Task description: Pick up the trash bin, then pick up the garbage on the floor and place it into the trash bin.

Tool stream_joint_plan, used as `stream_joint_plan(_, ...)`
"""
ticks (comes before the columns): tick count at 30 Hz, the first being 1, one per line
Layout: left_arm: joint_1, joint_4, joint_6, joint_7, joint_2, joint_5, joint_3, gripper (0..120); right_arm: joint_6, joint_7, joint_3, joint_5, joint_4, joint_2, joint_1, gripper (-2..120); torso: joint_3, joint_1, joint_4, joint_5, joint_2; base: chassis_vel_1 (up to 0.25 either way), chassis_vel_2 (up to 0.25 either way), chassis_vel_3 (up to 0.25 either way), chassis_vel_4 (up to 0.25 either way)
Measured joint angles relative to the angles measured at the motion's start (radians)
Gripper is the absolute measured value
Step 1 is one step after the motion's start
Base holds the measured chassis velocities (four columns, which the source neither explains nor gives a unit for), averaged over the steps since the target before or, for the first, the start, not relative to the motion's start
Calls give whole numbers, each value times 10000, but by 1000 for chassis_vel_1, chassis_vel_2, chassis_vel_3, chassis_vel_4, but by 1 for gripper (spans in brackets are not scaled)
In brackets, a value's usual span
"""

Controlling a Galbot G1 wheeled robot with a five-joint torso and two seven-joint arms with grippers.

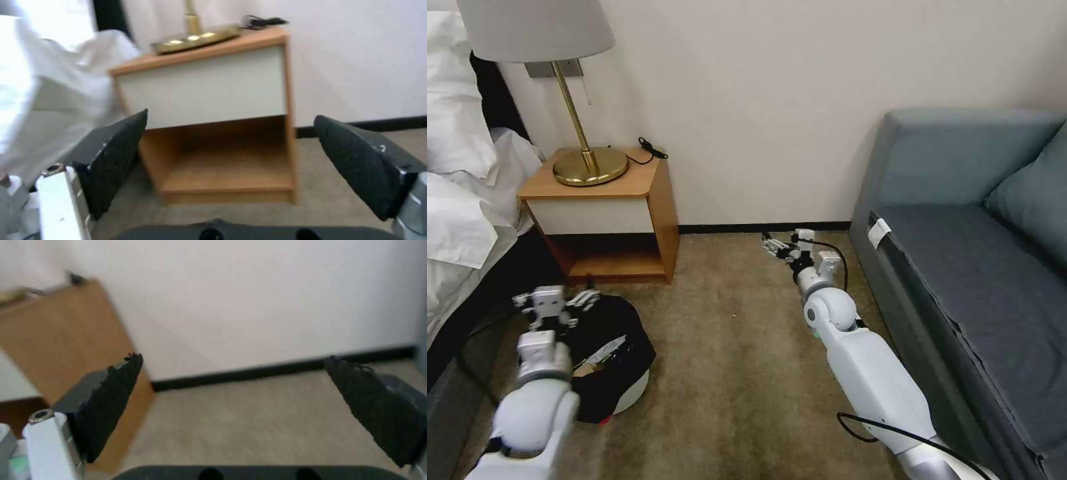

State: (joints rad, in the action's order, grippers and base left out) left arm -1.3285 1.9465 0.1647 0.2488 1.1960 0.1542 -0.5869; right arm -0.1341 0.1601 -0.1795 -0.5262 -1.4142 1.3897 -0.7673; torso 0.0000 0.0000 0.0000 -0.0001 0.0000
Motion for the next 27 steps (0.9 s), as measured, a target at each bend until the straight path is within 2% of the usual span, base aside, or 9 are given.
stream_joint_plan(1,0,0,0,0,0,0,0,100,0,0,0,0,0,0,0,100,0,0,0,0,0,0,0,0,0)
stream_joint_plan(4,692,-546,-120,-306,97,-169,614,100,-1,46,-558,372,261,376,-434,100,1,1,-3,1,-1,0,0,0,0)
stream_joint_plan(8,997,-831,-166,-357,159,-229,839,100,48,-16,-736,407,359,550,-529,100,1,1,-3,2,0,0,0,0,0)
stream_joint_plan(10,1461,-1265,-177,-376,268,-238,1170,100,200,-202,-1134,468,546,999,-565,100,1,0,-2,1,0,0,0,0,0)
stream_joint_plan(14,1580,-1389,-177,-363,318,-238,1267,100,276,-280,-1313,500,640,1261,-527,100,1,0,1,0,0,0,0,0,0)
stream_joint_plan(27,1553,-1381,-169,-331,329,-212,1243,100,291,-303,-1290,497,644,1252,-500,100,1,1,0,0,0,0,0,0,0)
